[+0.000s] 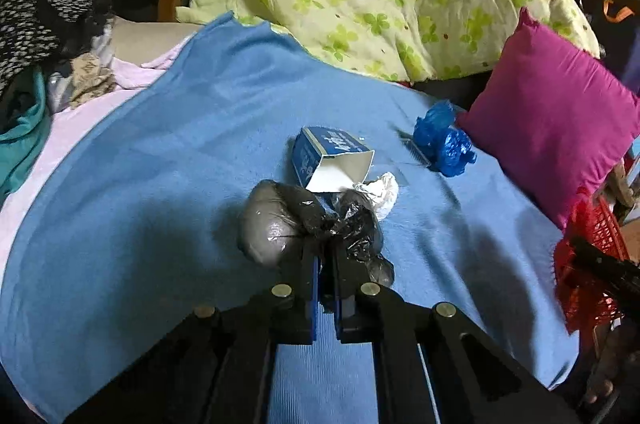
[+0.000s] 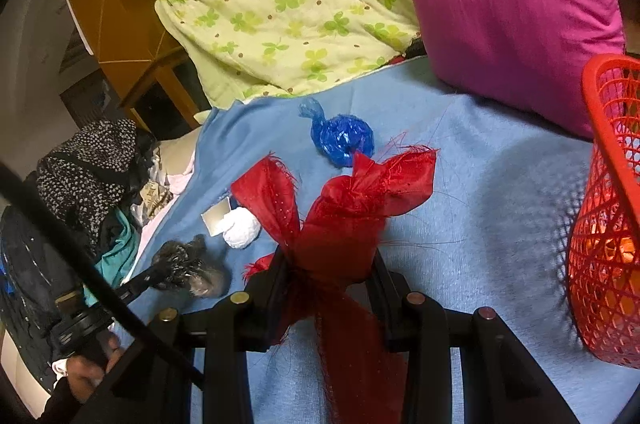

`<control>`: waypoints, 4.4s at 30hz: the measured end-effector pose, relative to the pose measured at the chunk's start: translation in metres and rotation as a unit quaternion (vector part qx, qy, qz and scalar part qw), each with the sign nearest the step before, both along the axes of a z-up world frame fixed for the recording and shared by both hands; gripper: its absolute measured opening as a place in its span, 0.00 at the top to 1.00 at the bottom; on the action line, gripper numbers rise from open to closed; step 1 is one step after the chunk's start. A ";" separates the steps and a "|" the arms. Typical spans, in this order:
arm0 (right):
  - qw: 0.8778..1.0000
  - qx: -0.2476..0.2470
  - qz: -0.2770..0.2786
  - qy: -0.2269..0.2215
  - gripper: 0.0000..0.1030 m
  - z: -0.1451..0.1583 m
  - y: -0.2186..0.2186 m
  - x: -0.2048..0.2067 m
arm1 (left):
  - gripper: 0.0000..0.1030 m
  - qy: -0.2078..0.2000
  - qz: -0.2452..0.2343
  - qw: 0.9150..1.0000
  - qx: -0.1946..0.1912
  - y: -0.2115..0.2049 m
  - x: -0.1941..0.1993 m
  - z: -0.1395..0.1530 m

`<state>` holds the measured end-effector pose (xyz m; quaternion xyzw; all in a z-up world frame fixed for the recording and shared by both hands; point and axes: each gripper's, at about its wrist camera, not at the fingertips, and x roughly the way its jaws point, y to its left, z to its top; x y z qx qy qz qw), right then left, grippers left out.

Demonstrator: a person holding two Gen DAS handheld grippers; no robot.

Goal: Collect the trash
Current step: 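Grasp the black plastic bag with the left tool while the right tool grasps the red ribbon, then carry the black bag and red ribbon toward the red wastebasket with both tools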

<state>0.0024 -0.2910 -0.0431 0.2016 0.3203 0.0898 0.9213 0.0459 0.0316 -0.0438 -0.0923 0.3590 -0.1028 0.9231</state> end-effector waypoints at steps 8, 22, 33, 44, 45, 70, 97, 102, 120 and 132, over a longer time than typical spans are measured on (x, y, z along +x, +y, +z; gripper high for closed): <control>1.000 0.003 -0.002 -0.010 0.62 0.005 0.000 -0.009 | 0.94 -0.012 -0.004 1.000 0.004 0.005 -0.022 0.013; 1.000 -0.008 0.012 -0.017 0.62 0.008 0.005 -0.011 | 0.38 0.029 0.059 0.997 -0.036 0.031 -0.030 -0.004; 0.999 -0.013 0.027 -0.024 0.62 0.010 0.014 -0.012 | 0.29 0.115 0.101 0.987 -0.048 -0.009 0.010 -0.055; 0.999 0.002 0.015 -0.036 0.62 0.015 -0.002 -0.022 | 0.63 0.050 0.074 0.996 -0.022 -0.019 -0.013 -0.015; 0.999 0.002 0.013 -0.040 0.62 0.017 -0.003 -0.024 | 0.63 0.041 0.069 0.997 -0.013 -0.024 -0.017 -0.006; 0.990 -0.007 -0.073 -0.121 0.61 0.128 -0.084 -0.177 | 0.63 -0.190 -0.136 0.963 0.130 -0.216 -0.159 0.179; 0.966 0.014 -0.177 -0.186 0.61 0.154 -0.170 -0.255 | 0.63 -0.228 -0.209 0.935 0.175 -0.309 -0.194 0.199; 0.964 0.022 -0.188 -0.189 0.61 0.151 -0.181 -0.262 | 0.63 -0.229 -0.220 0.930 0.184 -0.323 -0.196 0.197; 0.959 0.030 -0.217 -0.179 0.61 0.135 -0.208 -0.268 | 0.63 -0.212 -0.242 0.925 0.202 -0.357 -0.185 0.175; 0.960 0.035 -0.226 -0.162 0.61 0.126 -0.216 -0.257 | 0.63 -0.199 -0.256 0.924 0.201 -0.371 -0.171 0.161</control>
